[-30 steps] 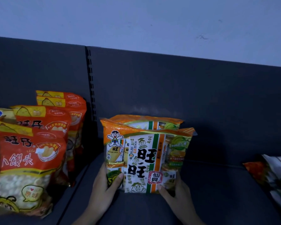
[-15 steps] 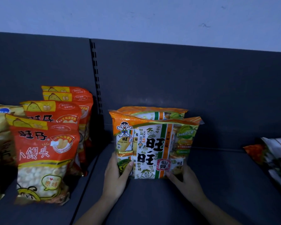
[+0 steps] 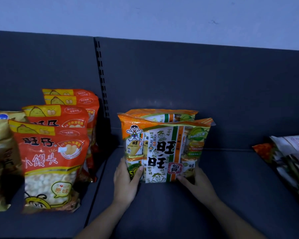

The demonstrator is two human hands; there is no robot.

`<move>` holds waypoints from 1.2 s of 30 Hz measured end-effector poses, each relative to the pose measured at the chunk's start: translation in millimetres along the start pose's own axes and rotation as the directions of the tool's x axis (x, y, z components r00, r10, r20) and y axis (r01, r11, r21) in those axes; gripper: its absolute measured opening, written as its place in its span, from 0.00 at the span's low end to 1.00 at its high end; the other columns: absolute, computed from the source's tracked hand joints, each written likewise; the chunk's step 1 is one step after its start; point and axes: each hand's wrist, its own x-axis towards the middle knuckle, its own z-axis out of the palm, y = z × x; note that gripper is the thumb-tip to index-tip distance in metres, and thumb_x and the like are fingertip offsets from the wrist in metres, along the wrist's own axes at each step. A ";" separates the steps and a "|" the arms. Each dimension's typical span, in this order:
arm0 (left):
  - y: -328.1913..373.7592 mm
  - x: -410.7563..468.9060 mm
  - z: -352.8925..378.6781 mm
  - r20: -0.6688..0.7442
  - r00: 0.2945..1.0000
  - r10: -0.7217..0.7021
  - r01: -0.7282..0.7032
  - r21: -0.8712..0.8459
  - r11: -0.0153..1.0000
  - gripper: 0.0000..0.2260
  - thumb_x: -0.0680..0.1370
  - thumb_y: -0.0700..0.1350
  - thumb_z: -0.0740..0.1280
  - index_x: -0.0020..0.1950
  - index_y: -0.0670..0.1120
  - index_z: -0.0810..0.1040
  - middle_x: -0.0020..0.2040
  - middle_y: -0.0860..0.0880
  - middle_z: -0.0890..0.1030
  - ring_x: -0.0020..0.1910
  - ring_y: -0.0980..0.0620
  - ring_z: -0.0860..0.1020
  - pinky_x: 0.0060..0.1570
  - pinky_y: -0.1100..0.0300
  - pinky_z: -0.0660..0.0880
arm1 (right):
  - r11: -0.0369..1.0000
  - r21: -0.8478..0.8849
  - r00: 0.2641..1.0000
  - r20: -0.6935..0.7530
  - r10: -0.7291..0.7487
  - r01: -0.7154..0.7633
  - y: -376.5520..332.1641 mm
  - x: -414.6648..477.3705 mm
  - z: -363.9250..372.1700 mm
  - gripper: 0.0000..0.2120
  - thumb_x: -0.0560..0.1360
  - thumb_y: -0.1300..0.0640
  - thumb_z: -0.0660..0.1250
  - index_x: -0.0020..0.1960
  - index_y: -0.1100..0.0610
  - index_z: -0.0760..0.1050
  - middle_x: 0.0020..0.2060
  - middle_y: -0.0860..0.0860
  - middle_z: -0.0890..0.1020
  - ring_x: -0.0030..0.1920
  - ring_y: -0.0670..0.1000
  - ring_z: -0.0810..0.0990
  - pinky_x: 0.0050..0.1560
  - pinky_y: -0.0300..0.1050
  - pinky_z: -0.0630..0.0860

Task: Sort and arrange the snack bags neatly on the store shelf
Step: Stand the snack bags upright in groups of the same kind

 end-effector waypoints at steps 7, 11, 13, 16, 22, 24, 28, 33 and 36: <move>-1.6 2.7 1.5 -0.018 1.000 0.021 -0.020 0.022 1.000 0.26 0.72 0.68 0.59 0.64 0.55 0.69 0.57 0.58 0.77 0.58 0.56 0.75 0.60 0.43 0.70 | 1.000 -0.024 1.000 -0.014 -0.015 0.014 -4.8 -0.9 0.6 0.27 0.68 0.35 0.66 0.63 0.45 0.68 0.52 0.37 0.78 0.53 0.37 0.76 0.53 0.37 0.74; -0.4 -0.4 1.1 -0.035 0.999 -0.030 0.030 -0.007 1.000 0.26 0.71 0.67 0.61 0.64 0.55 0.68 0.57 0.59 0.77 0.59 0.53 0.75 0.62 0.41 0.69 | 1.000 -0.028 1.000 -0.007 -0.010 0.010 -8.1 -2.7 -0.3 0.27 0.68 0.35 0.66 0.63 0.45 0.68 0.53 0.39 0.78 0.54 0.39 0.75 0.54 0.39 0.74; 0.5 -1.6 1.0 -0.036 0.998 -0.056 0.056 -0.009 0.998 0.27 0.70 0.67 0.62 0.66 0.56 0.66 0.58 0.58 0.77 0.60 0.49 0.74 0.62 0.40 0.69 | 1.000 -0.013 1.000 0.016 -0.009 0.009 -9.1 -4.2 -0.5 0.27 0.69 0.37 0.67 0.65 0.45 0.68 0.55 0.40 0.78 0.55 0.38 0.76 0.57 0.41 0.75; 2.2 -3.0 0.9 -0.049 0.993 -0.111 0.110 -0.011 0.994 0.32 0.70 0.67 0.62 0.70 0.56 0.62 0.62 0.54 0.75 0.64 0.46 0.71 0.64 0.40 0.67 | 1.000 -0.017 0.999 0.043 -0.014 0.014 -19.0 -5.8 -1.2 0.30 0.68 0.34 0.67 0.66 0.44 0.66 0.57 0.39 0.78 0.57 0.41 0.76 0.61 0.47 0.73; 24.2 -18.7 8.9 -0.170 0.965 -0.200 0.205 0.013 0.979 0.39 0.70 0.62 0.66 0.75 0.47 0.57 0.69 0.44 0.70 0.68 0.42 0.67 0.68 0.41 0.64 | 0.994 0.062 0.988 0.131 0.083 -0.092 -27.4 -16.4 -13.2 0.35 0.66 0.41 0.69 0.69 0.39 0.58 0.66 0.45 0.70 0.66 0.49 0.70 0.67 0.53 0.68; 39.7 -27.6 16.5 -0.234 0.955 -0.183 0.211 0.104 0.972 0.39 0.74 0.51 0.70 0.76 0.39 0.53 0.74 0.39 0.61 0.73 0.41 0.59 0.73 0.45 0.55 | 0.987 0.071 0.976 0.173 0.133 -0.147 -27.8 -29.7 -27.1 0.37 0.72 0.50 0.69 0.74 0.49 0.53 0.69 0.47 0.64 0.70 0.50 0.63 0.68 0.43 0.62; 78.9 -56.0 48.6 -0.363 0.930 -0.053 0.129 0.188 0.974 0.33 0.74 0.38 0.69 0.74 0.34 0.57 0.75 0.37 0.56 0.74 0.42 0.55 0.72 0.50 0.52 | 0.978 0.067 0.954 0.241 0.176 -0.198 -12.3 -65.7 -66.5 0.35 0.76 0.53 0.66 0.77 0.54 0.51 0.74 0.49 0.59 0.73 0.47 0.59 0.68 0.38 0.58; 141.3 -105.7 128.5 -0.005 0.989 0.150 -0.150 -0.011 0.989 0.24 0.72 0.50 0.64 0.66 0.43 0.68 0.60 0.48 0.73 0.60 0.54 0.69 0.62 0.59 0.64 | 0.990 0.138 0.997 0.080 -0.018 0.007 -3.5 -101.5 -153.2 0.18 0.76 0.59 0.66 0.64 0.50 0.68 0.58 0.44 0.74 0.61 0.41 0.72 0.60 0.31 0.67; 173.4 -129.9 184.1 0.322 0.936 0.143 -0.125 -0.078 0.989 0.20 0.73 0.52 0.65 0.63 0.52 0.67 0.58 0.52 0.75 0.60 0.54 0.73 0.62 0.56 0.68 | 0.988 0.111 0.989 -0.113 -0.098 0.110 14.2 -115.4 -220.4 0.14 0.76 0.63 0.65 0.58 0.50 0.70 0.53 0.43 0.77 0.55 0.37 0.75 0.55 0.27 0.69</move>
